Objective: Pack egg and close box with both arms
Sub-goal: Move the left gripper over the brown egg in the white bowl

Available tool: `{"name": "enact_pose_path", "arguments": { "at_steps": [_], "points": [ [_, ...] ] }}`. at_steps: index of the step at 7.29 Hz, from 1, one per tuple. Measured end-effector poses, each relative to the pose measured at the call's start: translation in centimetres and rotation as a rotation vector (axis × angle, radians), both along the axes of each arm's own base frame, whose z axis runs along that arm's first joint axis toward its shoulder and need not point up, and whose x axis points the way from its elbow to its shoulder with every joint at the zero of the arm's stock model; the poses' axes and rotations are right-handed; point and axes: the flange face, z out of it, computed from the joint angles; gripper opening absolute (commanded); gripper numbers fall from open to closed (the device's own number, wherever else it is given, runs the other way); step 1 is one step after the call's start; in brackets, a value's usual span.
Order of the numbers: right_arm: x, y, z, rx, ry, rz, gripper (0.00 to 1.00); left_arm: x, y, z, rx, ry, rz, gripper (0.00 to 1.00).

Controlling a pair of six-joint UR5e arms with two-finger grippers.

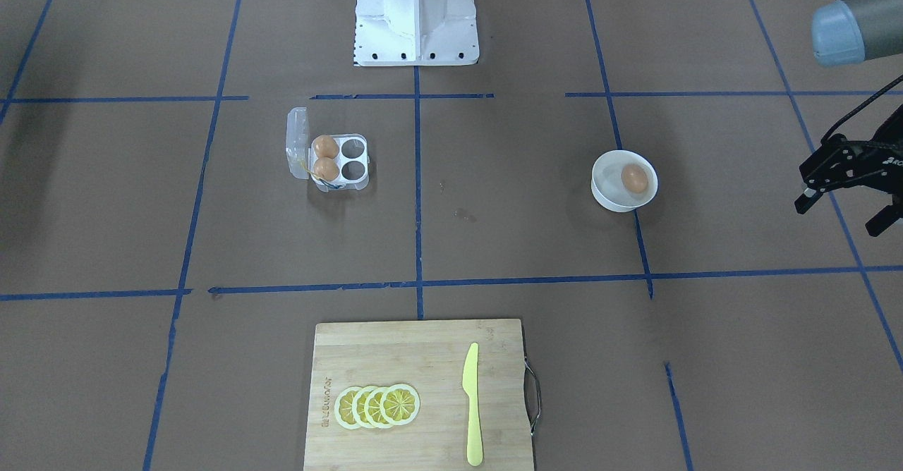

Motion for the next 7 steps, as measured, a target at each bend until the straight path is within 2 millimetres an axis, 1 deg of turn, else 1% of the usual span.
{"name": "enact_pose_path", "arguments": {
  "at_steps": [1, 2, 3, 4, 5, 6, 7],
  "points": [
    [0.0, 0.0, 0.0, -0.002, -0.001, 0.0, 1.0, 1.2, 0.9, -0.6, -0.009, 0.064, -0.02, 1.0],
    [0.0, 0.1, 0.1, -0.003, -0.001, 0.0, 1.0, 3.8, 2.2, -1.1, -0.004, 0.118, -0.008, 1.0],
    [0.0, 0.1, 0.2, -0.004, -0.001, 0.0, 1.0, 7.4, 3.9, -1.5, -0.029, 0.158, 0.002, 1.0],
    [0.0, 0.1, 0.2, -0.006, -0.001, 0.0, 1.0, 11.0, 5.3, -2.0, -0.084, 0.179, -0.032, 0.93],
    [0.0, 0.1, 0.3, -0.007, 0.0, 0.0, 1.0, 14.0, 6.7, -1.8, -0.148, 0.182, -0.087, 0.82],
    [0.0, 0.1, 0.3, -0.007, 0.0, 0.0, 1.0, 15.4, 8.6, -0.7, -0.214, 0.174, -0.124, 0.77],
    [0.0, 0.2, 0.4, -0.008, 0.0, -0.001, 1.0, 15.9, 10.7, 0.6, -0.275, 0.15, -0.146, 0.76]
  ]
}}
